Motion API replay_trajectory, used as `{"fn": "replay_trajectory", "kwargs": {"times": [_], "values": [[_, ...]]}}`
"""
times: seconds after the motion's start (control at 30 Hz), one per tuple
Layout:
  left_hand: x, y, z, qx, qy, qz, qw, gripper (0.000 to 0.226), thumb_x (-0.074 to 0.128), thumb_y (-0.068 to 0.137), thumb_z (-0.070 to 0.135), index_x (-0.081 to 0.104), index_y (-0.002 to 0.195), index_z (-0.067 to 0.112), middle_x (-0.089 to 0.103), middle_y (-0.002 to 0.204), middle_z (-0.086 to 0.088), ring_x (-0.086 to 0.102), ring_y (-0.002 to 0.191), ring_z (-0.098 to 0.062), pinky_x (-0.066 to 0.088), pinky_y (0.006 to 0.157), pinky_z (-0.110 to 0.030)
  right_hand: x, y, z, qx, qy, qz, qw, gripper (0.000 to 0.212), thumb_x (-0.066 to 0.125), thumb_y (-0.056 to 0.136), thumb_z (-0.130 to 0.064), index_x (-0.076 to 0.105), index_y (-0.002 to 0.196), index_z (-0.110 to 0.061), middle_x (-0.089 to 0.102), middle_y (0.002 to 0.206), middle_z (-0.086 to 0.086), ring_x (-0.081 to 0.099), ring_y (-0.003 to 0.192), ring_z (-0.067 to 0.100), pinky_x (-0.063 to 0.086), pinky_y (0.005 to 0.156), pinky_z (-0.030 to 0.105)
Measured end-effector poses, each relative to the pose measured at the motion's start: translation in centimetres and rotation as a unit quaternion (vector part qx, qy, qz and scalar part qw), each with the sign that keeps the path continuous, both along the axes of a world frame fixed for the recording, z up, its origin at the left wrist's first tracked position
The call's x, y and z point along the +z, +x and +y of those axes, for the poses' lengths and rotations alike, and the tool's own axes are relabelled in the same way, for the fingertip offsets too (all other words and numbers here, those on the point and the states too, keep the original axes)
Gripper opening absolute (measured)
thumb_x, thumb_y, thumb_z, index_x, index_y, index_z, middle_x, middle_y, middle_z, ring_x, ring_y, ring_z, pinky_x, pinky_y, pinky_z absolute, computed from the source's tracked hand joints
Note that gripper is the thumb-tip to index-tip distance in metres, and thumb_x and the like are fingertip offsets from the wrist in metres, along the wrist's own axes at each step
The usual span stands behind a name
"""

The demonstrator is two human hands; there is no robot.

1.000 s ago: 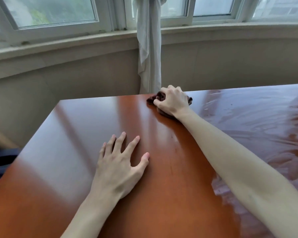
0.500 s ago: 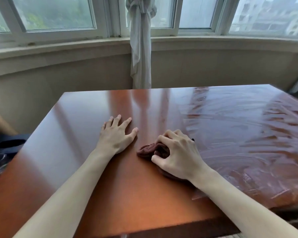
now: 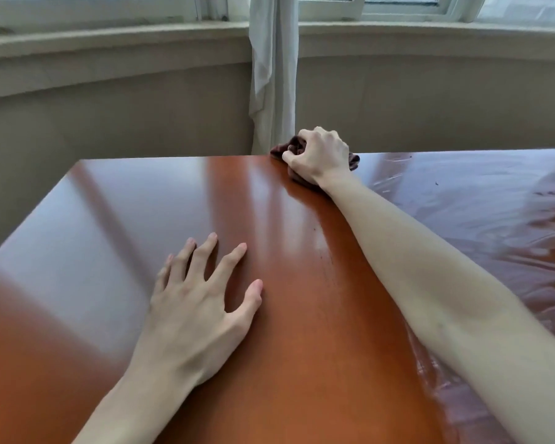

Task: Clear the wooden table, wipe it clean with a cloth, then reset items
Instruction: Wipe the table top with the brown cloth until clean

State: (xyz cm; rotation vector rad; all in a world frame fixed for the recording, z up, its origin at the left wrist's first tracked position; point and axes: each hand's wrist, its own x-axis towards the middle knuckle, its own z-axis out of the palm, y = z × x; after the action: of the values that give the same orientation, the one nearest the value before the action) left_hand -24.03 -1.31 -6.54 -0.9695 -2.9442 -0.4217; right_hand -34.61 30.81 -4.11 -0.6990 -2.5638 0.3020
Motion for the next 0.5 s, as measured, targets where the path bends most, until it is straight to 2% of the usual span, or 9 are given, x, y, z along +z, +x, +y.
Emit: {"fn": "replay_trajectory", "kwargs": {"times": [0.17, 0.3, 0.37, 0.5], "values": [[0.4, 0.2, 0.1, -0.004, -0.014, -0.015, 1.0, 0.07, 0.015, 0.09, 0.076, 0.017, 0.156, 0.05, 0.012, 0.167, 0.008, 0.001, 0.154, -0.018, 0.002, 0.126, -0.04, -0.1, 6.0, -3.7, 0.024, 0.008, -0.01, 1.0, 0.032, 0.059, 0.083, -0.053, 0.068, 0.097, -0.026, 0.061, 0.099, 0.002, 0.057, 0.101, 0.033, 0.04, 0.079, 0.039], [0.7, 0.5, 0.0, -0.018, -0.012, -0.025, 0.999, 0.066, 0.026, 0.096, 0.069, 0.023, 0.157, 0.045, 0.017, 0.166, 0.002, 0.006, 0.154, -0.023, 0.006, 0.125, -0.044, 0.1, 16.3, -10.2, 0.064, 0.01, -0.018, 0.998, 0.032, 0.06, 0.081, -0.055, 0.063, 0.088, -0.023, 0.056, 0.09, -0.002, 0.055, 0.092, 0.029, 0.039, 0.076, 0.036], [0.7, 0.6, -0.2, -0.024, -0.011, -0.022, 0.999, 0.066, 0.026, 0.096, 0.069, 0.025, 0.156, 0.043, 0.02, 0.166, -0.001, 0.011, 0.153, -0.026, 0.009, 0.124, -0.046, 0.1, 22.0, -13.9, 0.086, 0.018, -0.013, 0.996, 0.037, 0.056, 0.078, -0.059, 0.062, 0.087, -0.023, 0.056, 0.089, -0.004, 0.054, 0.091, 0.026, 0.043, 0.079, 0.036], [0.5, 0.4, -0.1, -0.029, -0.017, -0.023, 0.999, 0.067, 0.027, 0.096, 0.069, 0.026, 0.157, 0.041, 0.021, 0.165, -0.004, 0.013, 0.153, -0.029, 0.01, 0.124, -0.047, -0.1, 30.8, -18.8, 0.117, 0.035, 0.006, 0.992, 0.036, 0.053, 0.074, -0.059, 0.065, 0.089, -0.029, 0.059, 0.093, -0.01, 0.054, 0.093, 0.021, 0.042, 0.079, 0.032]]}}
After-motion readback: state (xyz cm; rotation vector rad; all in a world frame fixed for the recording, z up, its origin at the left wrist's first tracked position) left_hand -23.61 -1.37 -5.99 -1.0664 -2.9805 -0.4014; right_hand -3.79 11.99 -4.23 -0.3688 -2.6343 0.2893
